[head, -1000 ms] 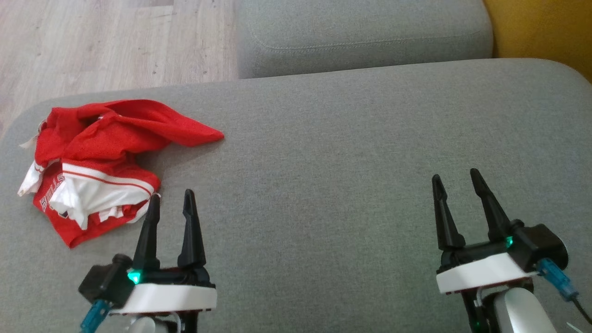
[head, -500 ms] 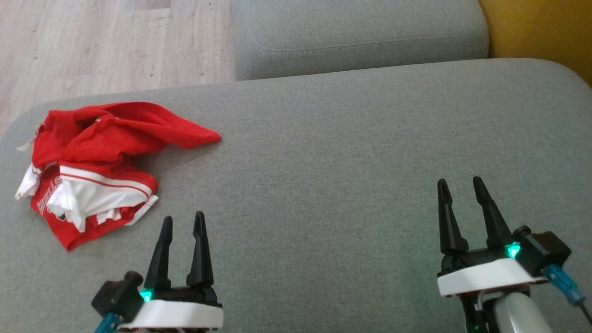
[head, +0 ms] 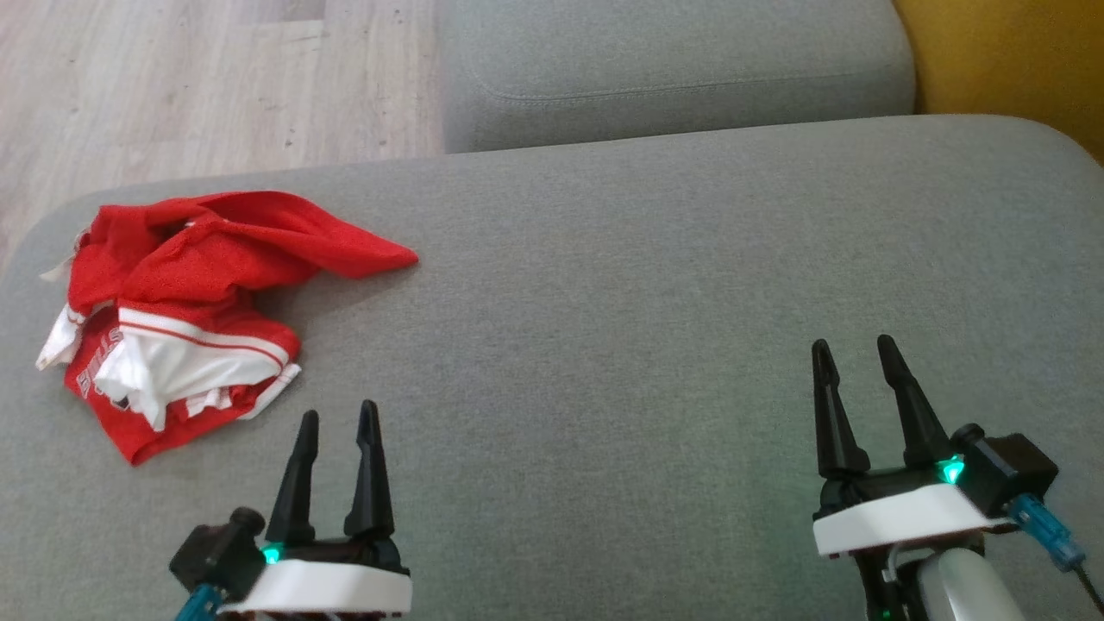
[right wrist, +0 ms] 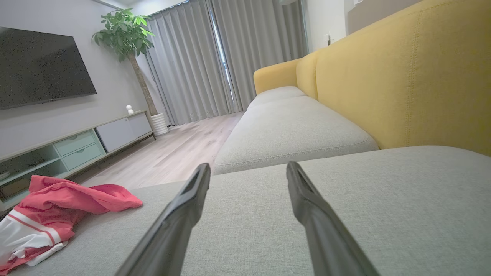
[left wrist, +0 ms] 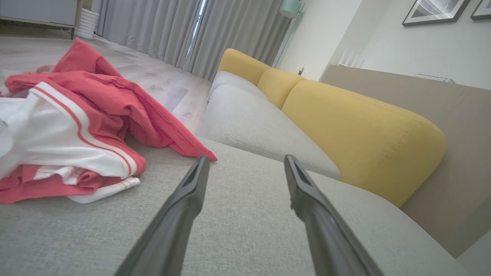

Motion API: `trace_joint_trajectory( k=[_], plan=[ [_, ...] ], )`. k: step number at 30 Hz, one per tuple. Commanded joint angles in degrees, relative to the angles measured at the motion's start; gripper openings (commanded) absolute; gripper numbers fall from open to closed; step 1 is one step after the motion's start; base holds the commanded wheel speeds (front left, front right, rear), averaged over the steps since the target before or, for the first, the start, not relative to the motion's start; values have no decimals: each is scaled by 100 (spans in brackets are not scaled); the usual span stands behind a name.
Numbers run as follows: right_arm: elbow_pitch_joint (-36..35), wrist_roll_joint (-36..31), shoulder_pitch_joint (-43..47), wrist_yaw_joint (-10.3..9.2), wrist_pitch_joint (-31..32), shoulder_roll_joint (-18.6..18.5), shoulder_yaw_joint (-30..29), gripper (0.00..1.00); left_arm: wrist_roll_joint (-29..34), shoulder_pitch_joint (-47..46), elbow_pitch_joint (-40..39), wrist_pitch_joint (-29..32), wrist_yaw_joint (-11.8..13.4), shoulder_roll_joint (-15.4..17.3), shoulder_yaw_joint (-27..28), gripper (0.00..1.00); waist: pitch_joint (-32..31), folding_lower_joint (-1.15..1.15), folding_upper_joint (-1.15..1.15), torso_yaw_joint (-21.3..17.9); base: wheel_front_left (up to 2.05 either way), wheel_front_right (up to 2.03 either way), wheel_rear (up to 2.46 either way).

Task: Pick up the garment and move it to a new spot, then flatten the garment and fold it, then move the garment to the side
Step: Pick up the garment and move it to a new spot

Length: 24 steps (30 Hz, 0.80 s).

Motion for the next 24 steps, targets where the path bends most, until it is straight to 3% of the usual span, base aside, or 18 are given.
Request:
trace_joint_trajectory(
  k=[1, 24],
  plan=[
    [-162, -23, -160, -4, -62, -49, 176, 100, -22, -227, -207, -55, 14, 23, 245, 100, -9, 0, 0, 58, 0, 0, 0],
    [-110, 99, -28, -4, -62, -49, 711, 100, 169, 0, -314, -55, 124, 23, 737, 100, -249, 0, 0, 1224, 0, 0, 0]
  ],
)
